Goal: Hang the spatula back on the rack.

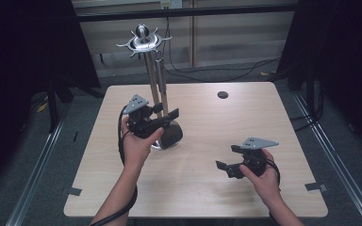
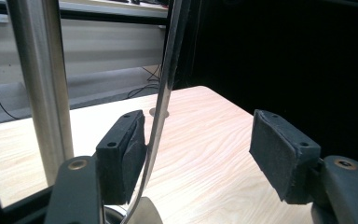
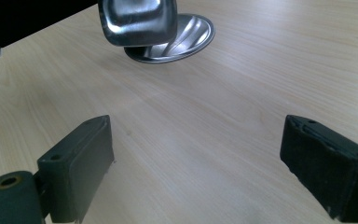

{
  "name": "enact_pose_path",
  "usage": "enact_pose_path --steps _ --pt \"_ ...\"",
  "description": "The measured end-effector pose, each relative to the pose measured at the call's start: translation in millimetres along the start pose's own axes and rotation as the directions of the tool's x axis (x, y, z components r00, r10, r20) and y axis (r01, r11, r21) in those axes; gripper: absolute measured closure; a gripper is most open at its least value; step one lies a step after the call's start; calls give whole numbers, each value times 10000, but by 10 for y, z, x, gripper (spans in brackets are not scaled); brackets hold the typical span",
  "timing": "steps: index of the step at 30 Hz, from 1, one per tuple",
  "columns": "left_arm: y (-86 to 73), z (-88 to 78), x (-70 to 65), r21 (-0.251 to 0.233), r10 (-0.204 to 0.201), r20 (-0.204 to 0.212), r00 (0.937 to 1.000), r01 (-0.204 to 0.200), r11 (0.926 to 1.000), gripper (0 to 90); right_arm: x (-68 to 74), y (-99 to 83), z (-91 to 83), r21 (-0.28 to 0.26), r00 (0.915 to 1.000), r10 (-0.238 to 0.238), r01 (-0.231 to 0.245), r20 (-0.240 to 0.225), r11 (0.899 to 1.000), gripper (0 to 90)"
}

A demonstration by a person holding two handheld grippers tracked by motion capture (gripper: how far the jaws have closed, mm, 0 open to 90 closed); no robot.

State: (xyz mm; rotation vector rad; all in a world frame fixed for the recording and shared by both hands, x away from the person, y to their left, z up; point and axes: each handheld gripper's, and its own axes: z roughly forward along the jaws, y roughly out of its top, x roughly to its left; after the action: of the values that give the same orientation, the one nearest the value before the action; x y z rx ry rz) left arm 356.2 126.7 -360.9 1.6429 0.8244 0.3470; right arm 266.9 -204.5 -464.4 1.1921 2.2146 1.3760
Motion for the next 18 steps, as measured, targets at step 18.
enact_pose_path --steps 18 --pt "-144 -114 57 193 330 -498 9982 -321 9993 170 -61 -13 -85 -88 9996 85 -82 271 9999 91"
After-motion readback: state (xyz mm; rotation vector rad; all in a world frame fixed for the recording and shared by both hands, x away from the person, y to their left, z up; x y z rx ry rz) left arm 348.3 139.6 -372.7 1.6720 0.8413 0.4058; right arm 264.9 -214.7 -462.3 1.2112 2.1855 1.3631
